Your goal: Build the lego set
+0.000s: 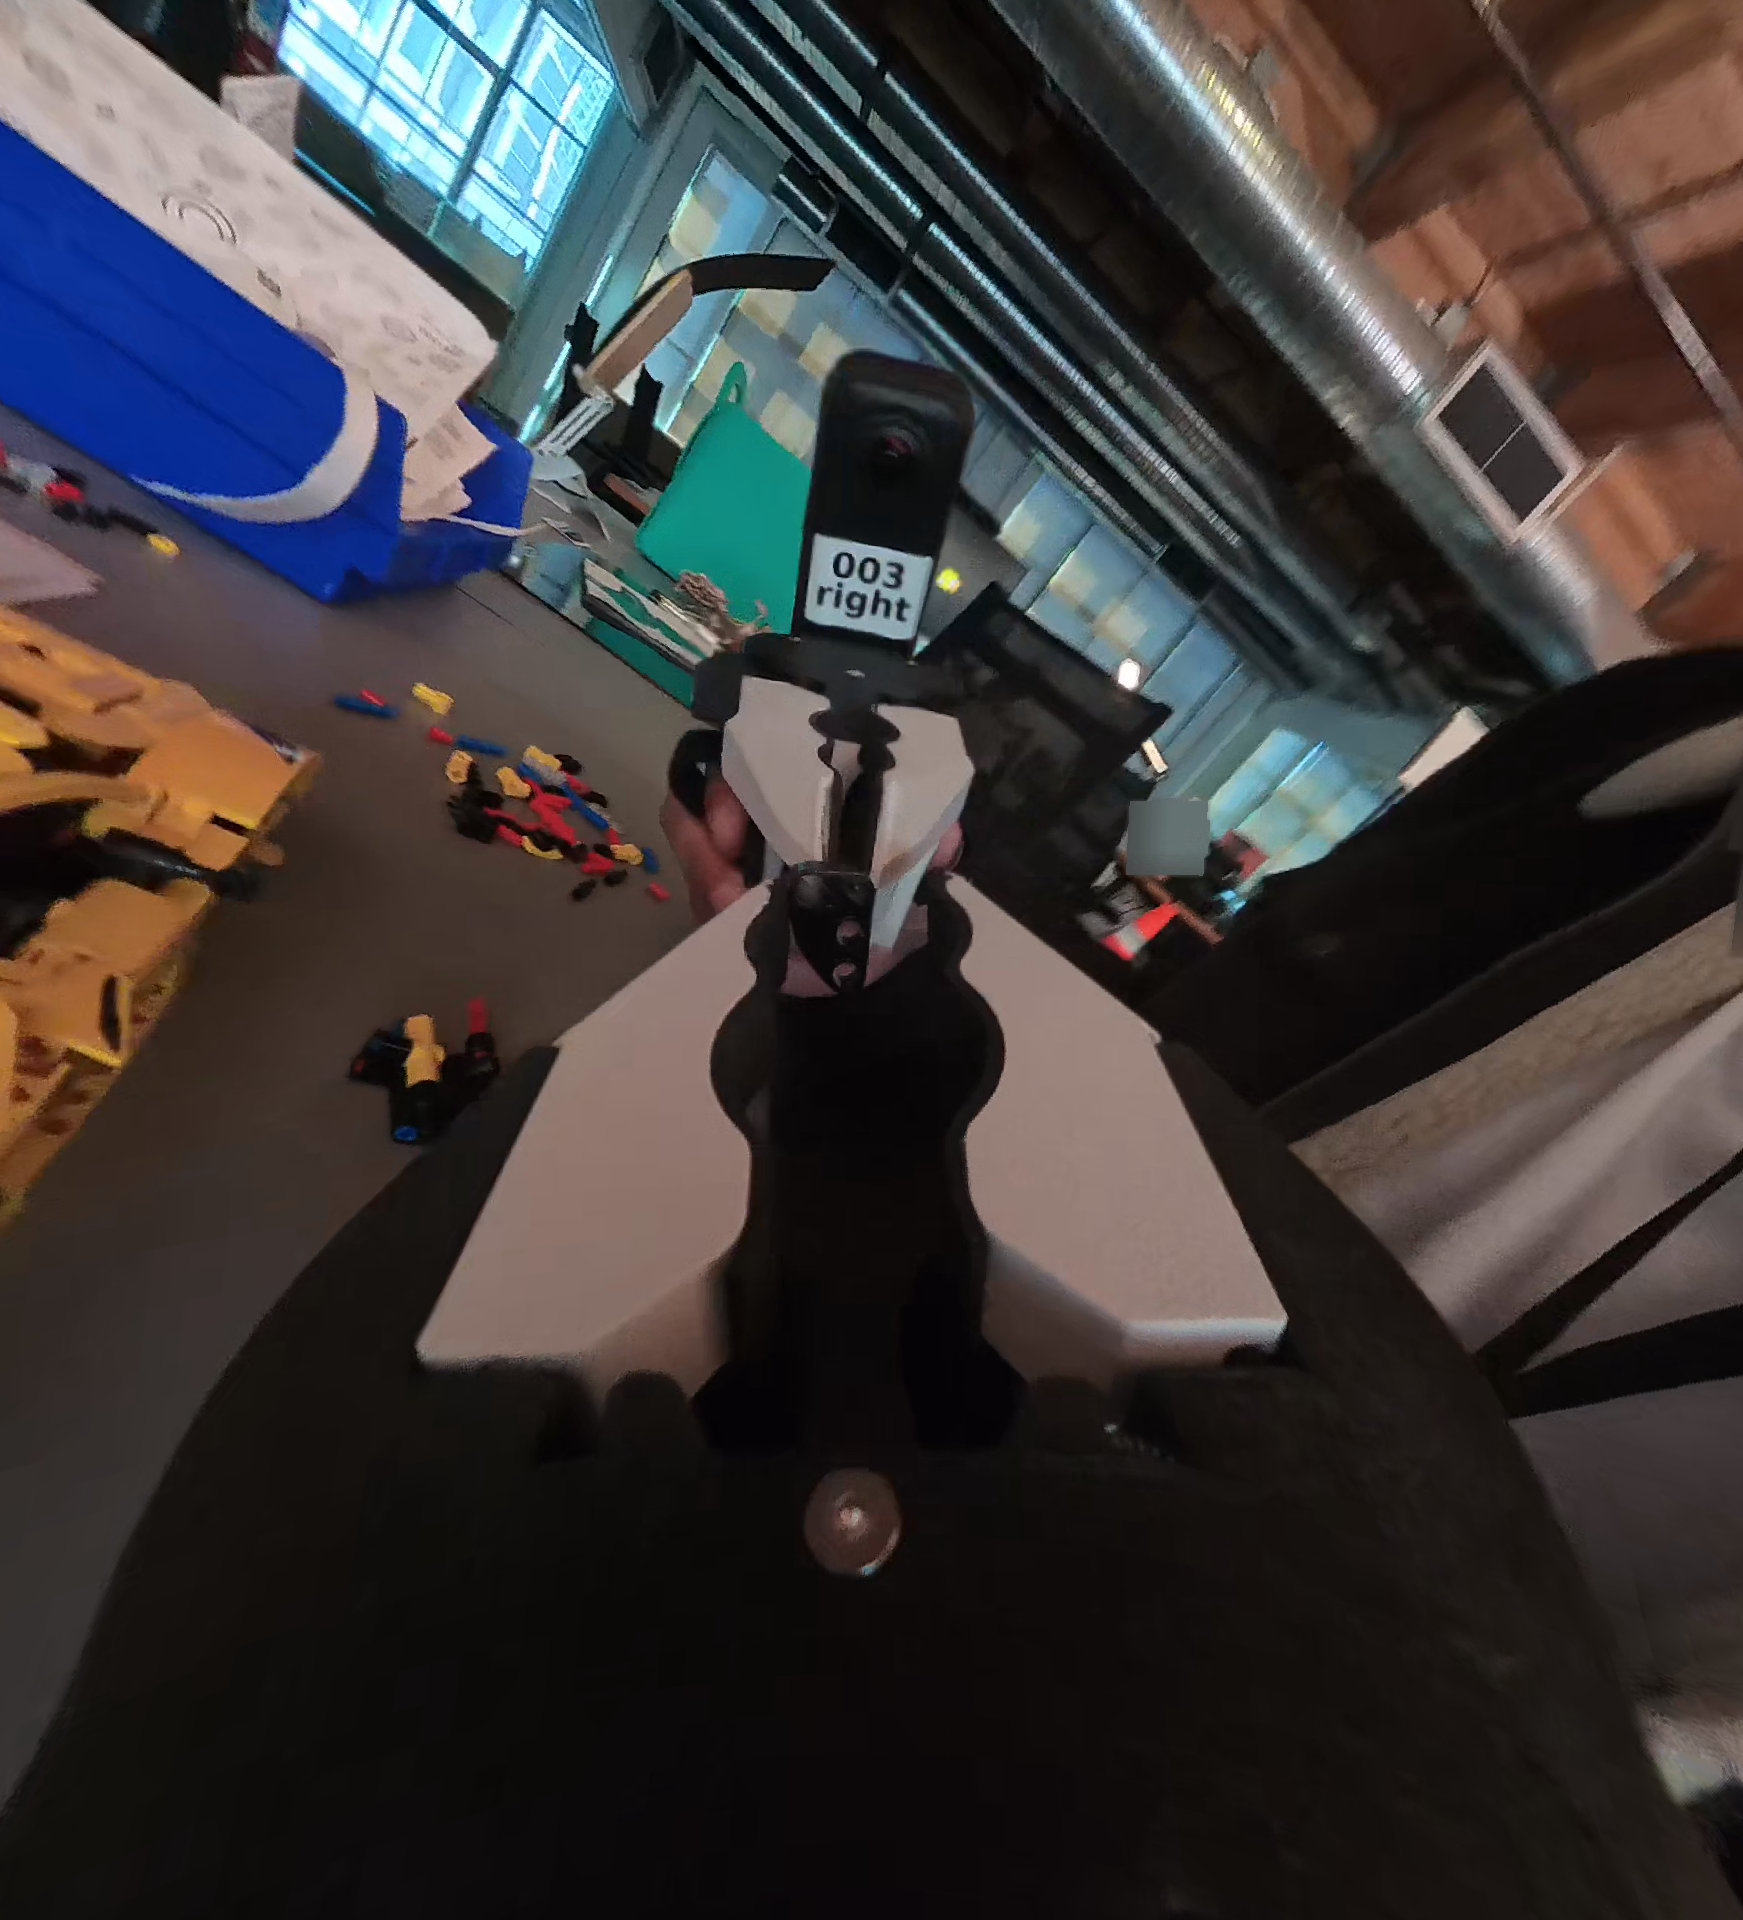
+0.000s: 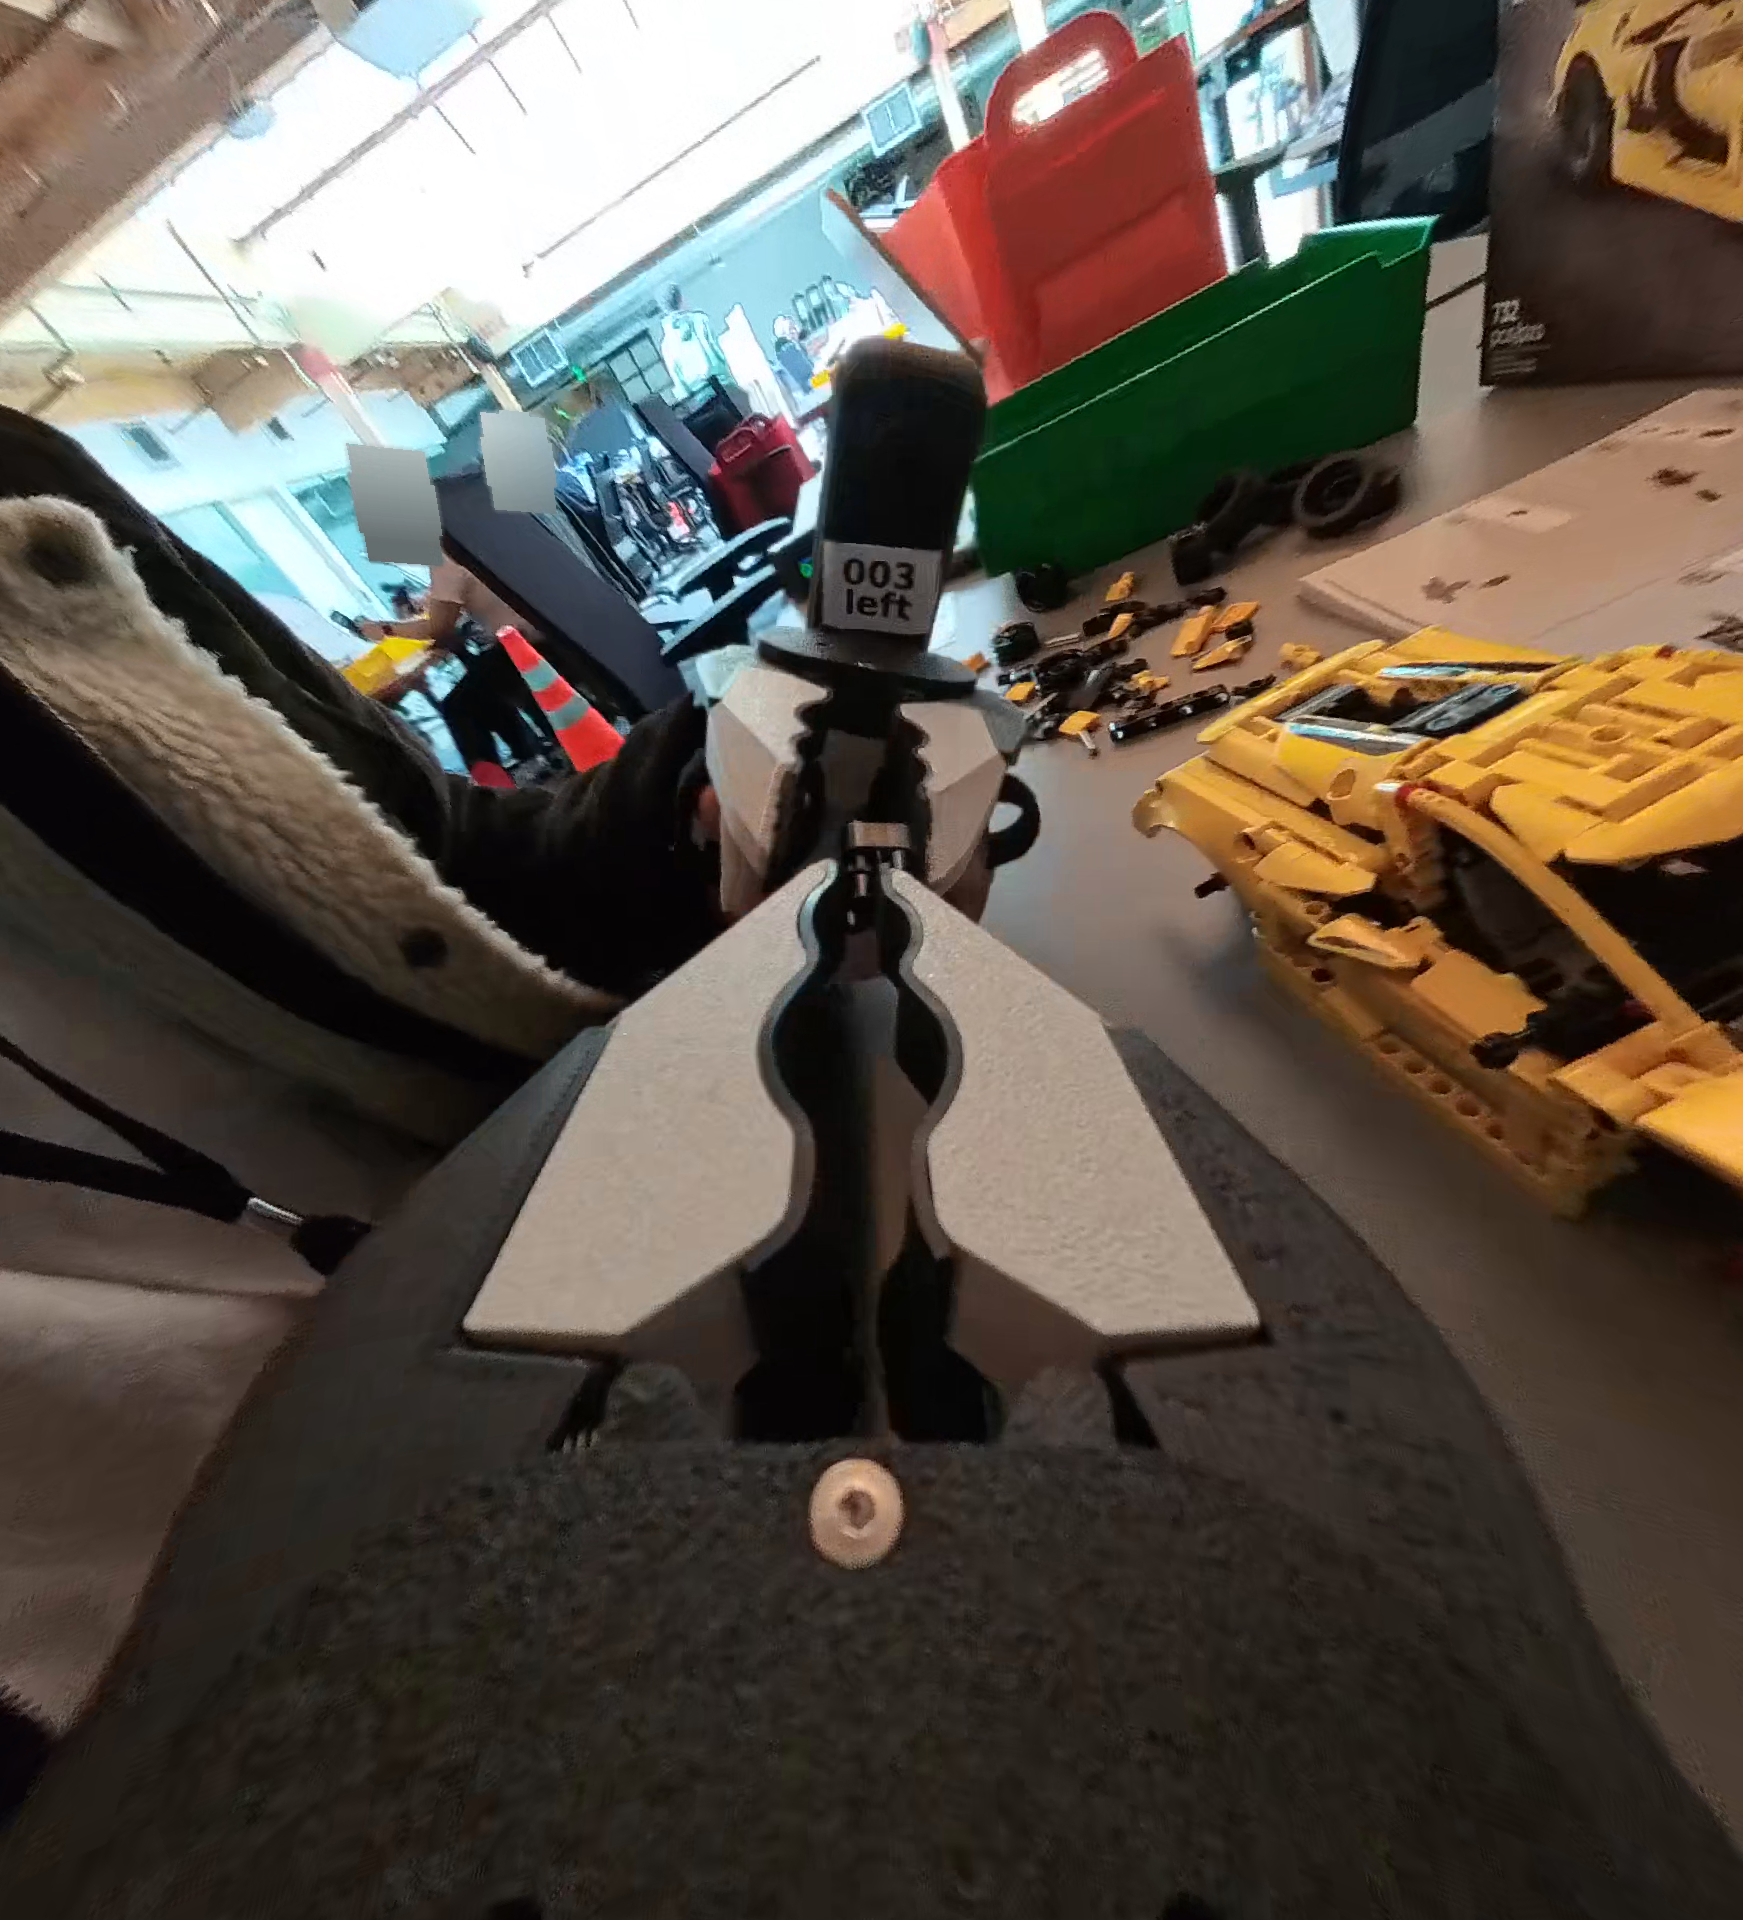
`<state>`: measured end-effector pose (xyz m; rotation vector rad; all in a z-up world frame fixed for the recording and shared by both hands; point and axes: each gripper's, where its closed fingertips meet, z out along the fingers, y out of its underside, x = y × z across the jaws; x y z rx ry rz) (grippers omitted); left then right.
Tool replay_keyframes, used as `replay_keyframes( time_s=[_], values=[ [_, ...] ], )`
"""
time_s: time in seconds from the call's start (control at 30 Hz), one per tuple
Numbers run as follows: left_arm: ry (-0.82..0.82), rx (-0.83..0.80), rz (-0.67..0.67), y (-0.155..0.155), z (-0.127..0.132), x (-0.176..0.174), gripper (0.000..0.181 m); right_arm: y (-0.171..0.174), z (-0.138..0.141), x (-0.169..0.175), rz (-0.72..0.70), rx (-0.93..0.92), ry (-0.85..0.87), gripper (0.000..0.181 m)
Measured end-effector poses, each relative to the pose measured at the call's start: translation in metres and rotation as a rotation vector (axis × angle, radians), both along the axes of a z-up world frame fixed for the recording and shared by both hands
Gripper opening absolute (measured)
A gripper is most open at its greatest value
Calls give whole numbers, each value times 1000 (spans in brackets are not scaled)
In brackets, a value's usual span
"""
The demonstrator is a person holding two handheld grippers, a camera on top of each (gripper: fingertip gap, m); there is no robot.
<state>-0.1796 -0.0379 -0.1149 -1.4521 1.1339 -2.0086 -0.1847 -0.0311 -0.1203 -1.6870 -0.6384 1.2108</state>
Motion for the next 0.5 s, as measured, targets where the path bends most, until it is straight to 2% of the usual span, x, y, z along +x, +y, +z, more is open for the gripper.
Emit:
replay_keyframes(
  time_s=[0.1,0.27,0.33,0.43,0.5],
  values=[
    [26,80,33,0,-5,1,17,-3,-2,-2,18,-7,-13,4],
    [58,138,68,4,-8,1,16,0,-4,1,-14,24,-51,5],
    [76,165,109,11,-11,-1,16,0,-20,9,-38,47,-186,13],
    [190,261,214,30,-29,-3,15,-13,-76,24,-39,-36,-576,25],
    [271,350,236,32,-43,-2,15,-25,-96,24,-58,-61,-720,26]
  ],
)
